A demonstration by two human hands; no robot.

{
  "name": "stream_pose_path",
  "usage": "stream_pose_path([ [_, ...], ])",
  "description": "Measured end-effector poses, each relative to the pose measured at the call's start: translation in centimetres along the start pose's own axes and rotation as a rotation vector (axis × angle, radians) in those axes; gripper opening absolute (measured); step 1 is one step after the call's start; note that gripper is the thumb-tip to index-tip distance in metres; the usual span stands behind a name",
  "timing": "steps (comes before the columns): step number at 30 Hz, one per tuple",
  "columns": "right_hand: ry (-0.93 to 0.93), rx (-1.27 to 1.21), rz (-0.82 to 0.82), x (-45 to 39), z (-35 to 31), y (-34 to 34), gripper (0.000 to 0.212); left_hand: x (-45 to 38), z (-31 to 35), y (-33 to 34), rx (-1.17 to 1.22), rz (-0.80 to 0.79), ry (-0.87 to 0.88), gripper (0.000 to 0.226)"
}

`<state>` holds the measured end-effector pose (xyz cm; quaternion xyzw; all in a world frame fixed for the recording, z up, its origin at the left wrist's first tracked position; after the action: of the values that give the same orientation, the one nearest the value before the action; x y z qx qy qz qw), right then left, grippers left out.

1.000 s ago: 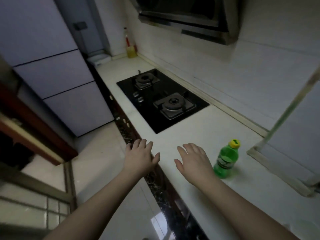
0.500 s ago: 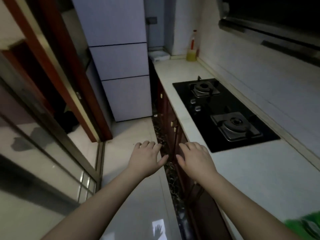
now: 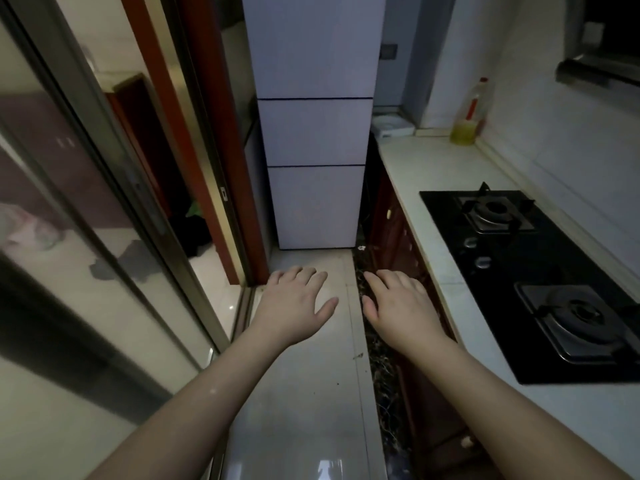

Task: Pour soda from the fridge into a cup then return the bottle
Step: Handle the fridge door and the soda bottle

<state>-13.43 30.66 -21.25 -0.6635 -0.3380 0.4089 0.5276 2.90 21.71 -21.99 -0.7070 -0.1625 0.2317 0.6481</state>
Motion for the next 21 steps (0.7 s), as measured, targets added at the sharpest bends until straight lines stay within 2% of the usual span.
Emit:
stream_pose_path([
  [10, -0.055, 0.002, -0.040, -13.9, -0.9, 3.7, 0.046, -10.7, -8.0, 1.2, -0.045, 0.001, -0.065, 0.063],
  [21, -0.122, -0.041, -0.049, -30.7, -1.2, 4.0, 0.045, -23.6, -15.2, 0.1, -0.081, -0.033, -0.138, 0.058],
])
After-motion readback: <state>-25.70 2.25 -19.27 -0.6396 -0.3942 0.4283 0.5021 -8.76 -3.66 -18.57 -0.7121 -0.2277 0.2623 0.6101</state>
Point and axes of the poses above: each hand's wrist, its own x-axis away from the middle knuckle, its own y-axis out of the palm, z = x × y, the point moved 3 cm from there along -x, towards the middle knuckle, and after that the axes turned 15 degrees about y, right-handed, at the moved point
